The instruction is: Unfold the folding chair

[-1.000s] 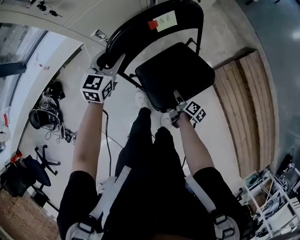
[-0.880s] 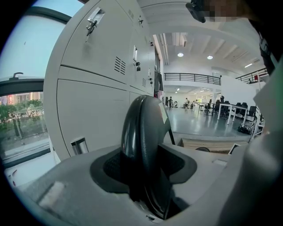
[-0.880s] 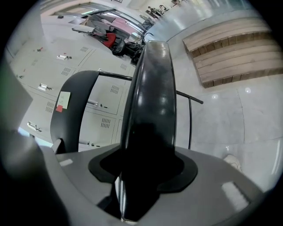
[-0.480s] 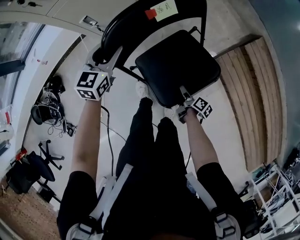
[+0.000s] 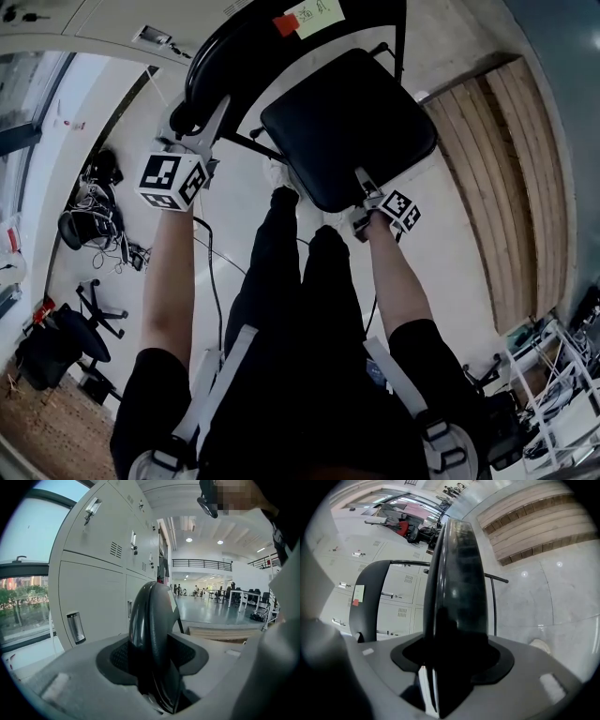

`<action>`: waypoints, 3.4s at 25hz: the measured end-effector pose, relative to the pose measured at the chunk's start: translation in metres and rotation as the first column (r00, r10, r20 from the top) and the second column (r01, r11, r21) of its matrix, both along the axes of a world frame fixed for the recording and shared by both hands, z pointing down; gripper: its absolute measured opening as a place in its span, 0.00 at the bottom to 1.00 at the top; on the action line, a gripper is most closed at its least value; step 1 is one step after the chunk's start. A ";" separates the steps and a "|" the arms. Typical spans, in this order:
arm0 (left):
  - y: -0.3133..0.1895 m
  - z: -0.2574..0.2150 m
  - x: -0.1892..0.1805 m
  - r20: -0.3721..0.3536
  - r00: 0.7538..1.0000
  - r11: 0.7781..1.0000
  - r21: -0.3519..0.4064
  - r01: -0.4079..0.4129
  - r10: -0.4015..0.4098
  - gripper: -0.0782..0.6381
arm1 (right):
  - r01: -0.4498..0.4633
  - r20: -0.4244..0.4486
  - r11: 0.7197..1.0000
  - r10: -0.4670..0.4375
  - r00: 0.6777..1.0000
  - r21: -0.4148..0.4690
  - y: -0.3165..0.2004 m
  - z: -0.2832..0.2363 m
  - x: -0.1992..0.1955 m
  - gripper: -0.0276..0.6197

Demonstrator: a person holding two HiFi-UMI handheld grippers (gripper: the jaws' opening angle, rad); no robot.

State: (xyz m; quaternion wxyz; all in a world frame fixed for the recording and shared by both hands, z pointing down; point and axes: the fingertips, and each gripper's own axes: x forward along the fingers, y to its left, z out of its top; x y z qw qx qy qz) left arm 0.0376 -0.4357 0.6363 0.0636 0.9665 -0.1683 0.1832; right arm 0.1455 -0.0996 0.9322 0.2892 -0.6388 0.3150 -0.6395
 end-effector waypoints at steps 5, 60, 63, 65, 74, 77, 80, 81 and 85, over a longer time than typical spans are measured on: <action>0.012 0.004 0.003 -0.010 1.000 1.000 0.018 -0.025 0.025 0.38 | -0.013 -0.004 1.000 0.013 1.000 -0.004 0.015 0.013 0.004 0.49; -0.004 0.068 0.009 -0.023 0.996 0.984 -0.150 -0.091 0.088 0.37 | 0.647 -0.126 0.419 -0.885 0.449 -0.637 0.030 0.070 -0.044 0.05; -0.009 0.073 0.009 -0.022 0.995 0.982 -0.161 -0.096 0.094 0.37 | 0.682 -0.135 0.347 -0.929 0.345 -0.644 0.029 0.075 -0.051 0.05; -0.012 0.075 0.010 -0.030 0.995 0.982 -0.163 -0.096 0.093 0.37 | 0.676 -0.132 0.353 -0.925 0.356 -0.647 0.029 0.078 -0.050 0.05; -0.014 0.082 0.012 -0.062 0.993 0.979 -0.168 -0.113 0.104 0.37 | 0.671 -0.125 0.364 -0.918 0.377 -0.646 0.033 0.085 -0.050 0.05; -0.014 0.082 0.010 -0.047 0.994 0.980 -0.167 -0.104 0.097 0.39 | 0.655 -0.144 0.390 -0.906 0.397 -0.648 0.032 0.076 -0.043 0.05; -0.015 0.082 0.002 -0.007 0.998 0.986 -0.154 -0.060 0.060 0.43 | 0.609 -0.203 0.469 -0.867 0.455 -0.639 0.027 0.050 -0.026 0.05; -0.016 0.080 -0.003 0.002 0.999 0.988 -0.148 -0.034 0.035 0.44 | 0.596 -0.227 0.491 -0.856 0.464 -0.635 0.023 0.038 -0.020 0.05; -0.025 0.053 -0.018 -0.045 0.993 0.982 -0.158 0.101 -0.110 0.45 | 0.547 -0.350 0.571 -0.816 0.460 -0.612 -0.010 -0.022 0.008 0.05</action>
